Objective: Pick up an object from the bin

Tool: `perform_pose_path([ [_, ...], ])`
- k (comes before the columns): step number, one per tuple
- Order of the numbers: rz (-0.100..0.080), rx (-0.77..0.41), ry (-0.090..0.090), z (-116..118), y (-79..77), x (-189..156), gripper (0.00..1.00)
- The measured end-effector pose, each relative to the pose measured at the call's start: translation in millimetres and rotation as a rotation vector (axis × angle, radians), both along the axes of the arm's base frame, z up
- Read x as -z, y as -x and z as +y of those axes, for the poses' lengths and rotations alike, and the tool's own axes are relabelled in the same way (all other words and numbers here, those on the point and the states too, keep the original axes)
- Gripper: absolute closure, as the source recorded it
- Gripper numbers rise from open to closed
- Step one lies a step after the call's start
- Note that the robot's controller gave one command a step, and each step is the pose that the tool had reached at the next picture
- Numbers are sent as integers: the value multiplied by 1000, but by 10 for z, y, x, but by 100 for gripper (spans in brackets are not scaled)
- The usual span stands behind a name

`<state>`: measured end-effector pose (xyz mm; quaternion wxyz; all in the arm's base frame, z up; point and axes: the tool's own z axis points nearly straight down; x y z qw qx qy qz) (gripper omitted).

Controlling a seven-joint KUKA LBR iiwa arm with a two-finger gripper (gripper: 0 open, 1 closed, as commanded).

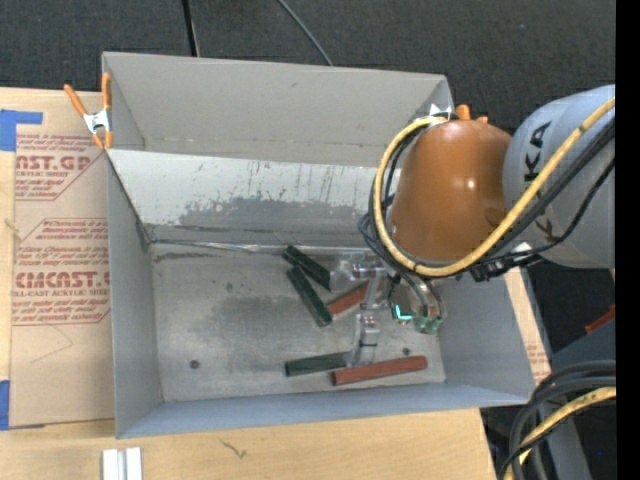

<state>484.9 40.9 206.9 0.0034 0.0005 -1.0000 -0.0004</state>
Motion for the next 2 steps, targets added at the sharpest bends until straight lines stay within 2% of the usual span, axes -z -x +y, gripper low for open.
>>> perform_pose_path([
  [1, -8, 1, 0, -3, -17, -32, 0],
  [2, -12, 18, -1, 12, 7, 704, 0],
])
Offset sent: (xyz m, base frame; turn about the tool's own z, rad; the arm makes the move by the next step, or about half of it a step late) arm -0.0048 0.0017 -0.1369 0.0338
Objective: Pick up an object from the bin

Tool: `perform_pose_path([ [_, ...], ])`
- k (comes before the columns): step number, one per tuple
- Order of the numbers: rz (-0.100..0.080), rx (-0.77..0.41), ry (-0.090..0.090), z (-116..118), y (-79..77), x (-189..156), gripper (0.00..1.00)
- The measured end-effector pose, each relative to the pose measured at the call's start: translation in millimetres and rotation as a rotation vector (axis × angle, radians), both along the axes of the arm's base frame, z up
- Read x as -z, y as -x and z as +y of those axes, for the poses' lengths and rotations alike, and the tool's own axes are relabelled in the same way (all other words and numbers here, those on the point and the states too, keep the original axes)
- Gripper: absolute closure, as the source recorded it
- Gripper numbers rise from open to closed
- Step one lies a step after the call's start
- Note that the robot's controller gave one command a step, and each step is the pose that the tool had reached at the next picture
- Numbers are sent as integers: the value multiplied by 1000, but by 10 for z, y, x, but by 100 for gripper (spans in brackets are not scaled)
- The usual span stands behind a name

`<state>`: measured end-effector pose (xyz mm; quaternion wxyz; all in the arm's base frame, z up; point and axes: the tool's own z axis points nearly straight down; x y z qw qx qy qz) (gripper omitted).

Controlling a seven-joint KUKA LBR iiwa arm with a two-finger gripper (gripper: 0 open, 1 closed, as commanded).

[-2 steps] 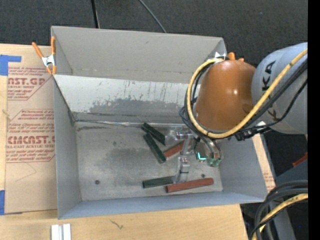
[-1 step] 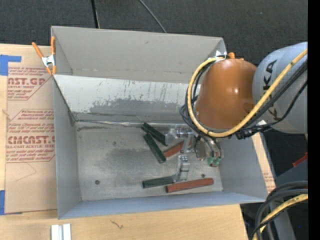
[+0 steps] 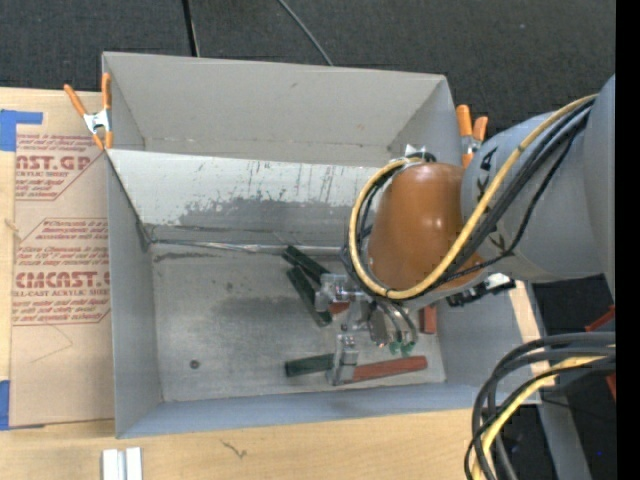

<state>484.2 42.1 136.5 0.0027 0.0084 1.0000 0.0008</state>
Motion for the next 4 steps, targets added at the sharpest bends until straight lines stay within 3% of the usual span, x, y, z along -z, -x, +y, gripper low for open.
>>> perform_pose_path([
  [1, 9, -12, 1, -9, 27, 520, 0],
  [2, 6, -101, 2, 11, 0, 170, 0],
  [3, -1, -61, 0, -35, 32, 664, 0],
  [4, 4, -81, 1, 61, 37, 663, 100],
])
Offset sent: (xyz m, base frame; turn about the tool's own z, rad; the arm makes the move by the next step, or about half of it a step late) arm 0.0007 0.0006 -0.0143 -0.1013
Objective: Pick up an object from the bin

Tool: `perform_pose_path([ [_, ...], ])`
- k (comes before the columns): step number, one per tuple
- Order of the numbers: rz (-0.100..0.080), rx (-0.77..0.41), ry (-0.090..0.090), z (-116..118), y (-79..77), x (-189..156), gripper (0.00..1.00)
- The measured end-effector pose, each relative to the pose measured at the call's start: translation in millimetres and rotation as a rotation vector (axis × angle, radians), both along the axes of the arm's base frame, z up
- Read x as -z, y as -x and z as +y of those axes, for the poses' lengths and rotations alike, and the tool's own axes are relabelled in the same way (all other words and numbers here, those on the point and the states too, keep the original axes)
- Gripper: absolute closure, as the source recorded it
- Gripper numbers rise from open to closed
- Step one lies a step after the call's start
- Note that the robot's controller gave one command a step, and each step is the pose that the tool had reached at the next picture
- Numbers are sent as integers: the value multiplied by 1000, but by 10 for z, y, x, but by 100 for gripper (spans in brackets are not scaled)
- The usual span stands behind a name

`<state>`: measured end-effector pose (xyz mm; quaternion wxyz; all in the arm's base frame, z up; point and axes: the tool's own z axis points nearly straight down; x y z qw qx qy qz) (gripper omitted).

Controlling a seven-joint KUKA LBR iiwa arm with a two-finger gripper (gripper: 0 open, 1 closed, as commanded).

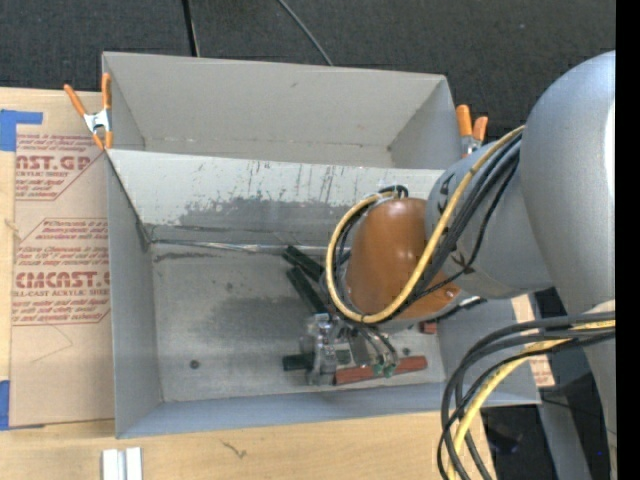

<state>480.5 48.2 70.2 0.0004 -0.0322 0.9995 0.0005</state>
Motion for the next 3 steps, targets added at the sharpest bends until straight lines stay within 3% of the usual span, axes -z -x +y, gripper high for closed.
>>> perform_pose_path([
  [2, 0, 0, 0, 0, 1, -5, 100],
  [3, 9, 0, 1, -1, 23, -73, 100],
])
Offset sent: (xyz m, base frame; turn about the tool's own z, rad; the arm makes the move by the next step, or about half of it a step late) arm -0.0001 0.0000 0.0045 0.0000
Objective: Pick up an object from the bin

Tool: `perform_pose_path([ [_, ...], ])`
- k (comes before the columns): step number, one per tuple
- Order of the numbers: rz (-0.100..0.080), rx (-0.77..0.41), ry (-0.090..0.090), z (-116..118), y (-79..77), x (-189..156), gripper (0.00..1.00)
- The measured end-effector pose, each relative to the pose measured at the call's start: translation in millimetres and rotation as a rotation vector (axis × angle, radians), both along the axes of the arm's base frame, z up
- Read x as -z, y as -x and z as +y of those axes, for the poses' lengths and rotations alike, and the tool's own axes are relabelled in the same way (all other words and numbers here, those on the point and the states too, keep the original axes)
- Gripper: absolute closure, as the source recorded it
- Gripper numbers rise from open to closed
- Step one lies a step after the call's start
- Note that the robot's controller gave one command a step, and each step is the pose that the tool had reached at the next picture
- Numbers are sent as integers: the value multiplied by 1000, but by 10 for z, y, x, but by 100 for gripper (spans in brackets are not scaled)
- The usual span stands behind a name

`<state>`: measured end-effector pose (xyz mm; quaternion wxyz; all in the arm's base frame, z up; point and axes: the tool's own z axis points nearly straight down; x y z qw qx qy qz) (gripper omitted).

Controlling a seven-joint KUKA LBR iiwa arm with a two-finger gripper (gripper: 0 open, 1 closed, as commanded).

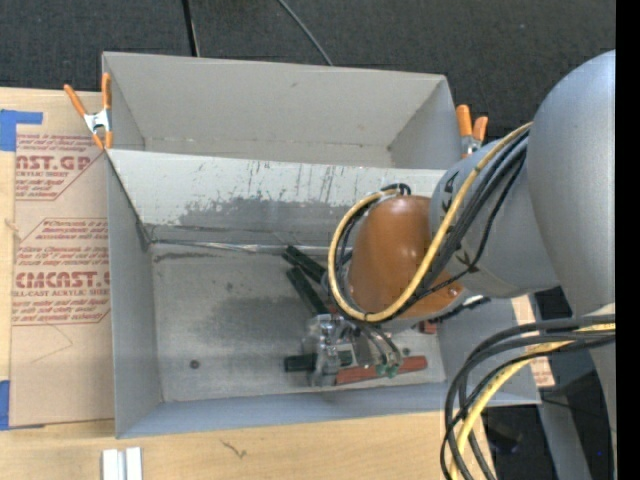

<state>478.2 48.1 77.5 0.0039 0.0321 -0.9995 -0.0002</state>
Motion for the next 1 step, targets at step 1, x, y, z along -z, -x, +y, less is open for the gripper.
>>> perform_pose_path([
  [1, -10, 0, 0, 3, -24, -750, 100],
])
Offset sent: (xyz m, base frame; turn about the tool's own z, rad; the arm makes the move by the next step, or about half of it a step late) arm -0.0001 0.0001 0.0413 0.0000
